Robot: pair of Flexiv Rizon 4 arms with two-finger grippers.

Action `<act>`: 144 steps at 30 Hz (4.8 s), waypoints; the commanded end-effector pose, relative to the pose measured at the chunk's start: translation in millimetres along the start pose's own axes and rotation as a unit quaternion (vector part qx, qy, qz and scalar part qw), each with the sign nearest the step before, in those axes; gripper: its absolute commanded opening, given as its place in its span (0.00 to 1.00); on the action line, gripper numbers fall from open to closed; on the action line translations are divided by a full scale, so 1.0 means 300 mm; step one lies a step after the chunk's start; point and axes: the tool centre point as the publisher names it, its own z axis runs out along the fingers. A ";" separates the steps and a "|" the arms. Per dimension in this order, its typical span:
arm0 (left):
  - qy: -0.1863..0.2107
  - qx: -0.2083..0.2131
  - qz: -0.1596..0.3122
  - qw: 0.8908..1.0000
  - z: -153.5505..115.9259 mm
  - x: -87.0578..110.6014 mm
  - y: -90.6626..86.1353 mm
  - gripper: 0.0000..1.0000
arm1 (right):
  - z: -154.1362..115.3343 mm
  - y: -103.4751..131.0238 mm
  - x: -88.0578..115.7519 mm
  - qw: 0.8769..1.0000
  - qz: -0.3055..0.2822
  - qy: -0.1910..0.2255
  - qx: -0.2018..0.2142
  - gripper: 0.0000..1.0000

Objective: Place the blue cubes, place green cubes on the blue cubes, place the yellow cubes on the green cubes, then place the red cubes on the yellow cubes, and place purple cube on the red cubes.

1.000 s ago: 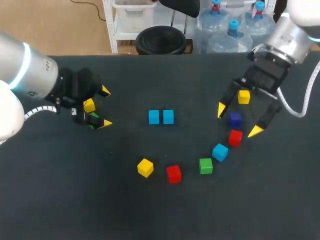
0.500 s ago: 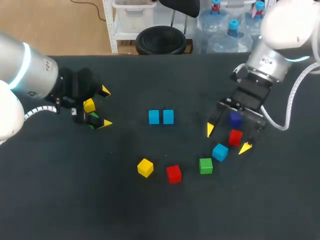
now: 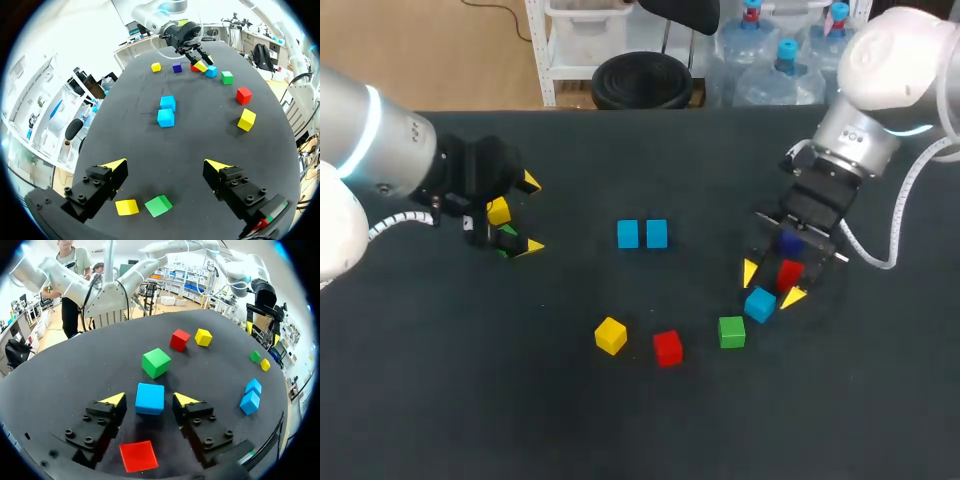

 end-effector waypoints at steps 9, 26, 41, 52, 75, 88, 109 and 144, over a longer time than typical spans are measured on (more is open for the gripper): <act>-0.005 0.000 0.002 1.000 -0.002 0.008 0.000 1.00 | 0.006 -0.003 0.009 1.000 0.004 -0.002 0.005 0.42; -0.005 0.000 0.002 1.000 -0.002 0.008 0.000 1.00 | -0.016 -0.010 -0.006 1.000 0.028 0.002 0.014 0.00; -0.005 0.000 0.002 1.000 -0.002 0.008 0.000 1.00 | -0.074 -0.116 -0.207 0.971 0.176 0.120 0.112 0.00; -0.005 0.000 0.002 1.000 -0.002 0.008 0.000 1.00 | -0.072 -0.231 -0.186 0.915 0.307 0.132 0.228 0.00; -0.005 0.000 0.002 1.000 -0.002 0.008 0.000 1.00 | -0.093 -0.390 0.060 0.880 0.356 0.100 0.299 0.00; -0.005 0.000 0.002 1.000 -0.002 0.008 0.000 1.00 | -0.092 -0.437 0.096 0.877 0.357 0.086 0.309 0.00; -0.005 0.000 0.002 1.000 -0.002 0.008 0.000 1.00 | -0.086 -0.473 0.123 0.881 0.353 0.066 0.308 0.00; -0.005 0.000 0.002 1.000 -0.002 0.008 0.000 1.00 | -0.069 -0.482 0.154 0.885 0.353 0.061 0.299 0.00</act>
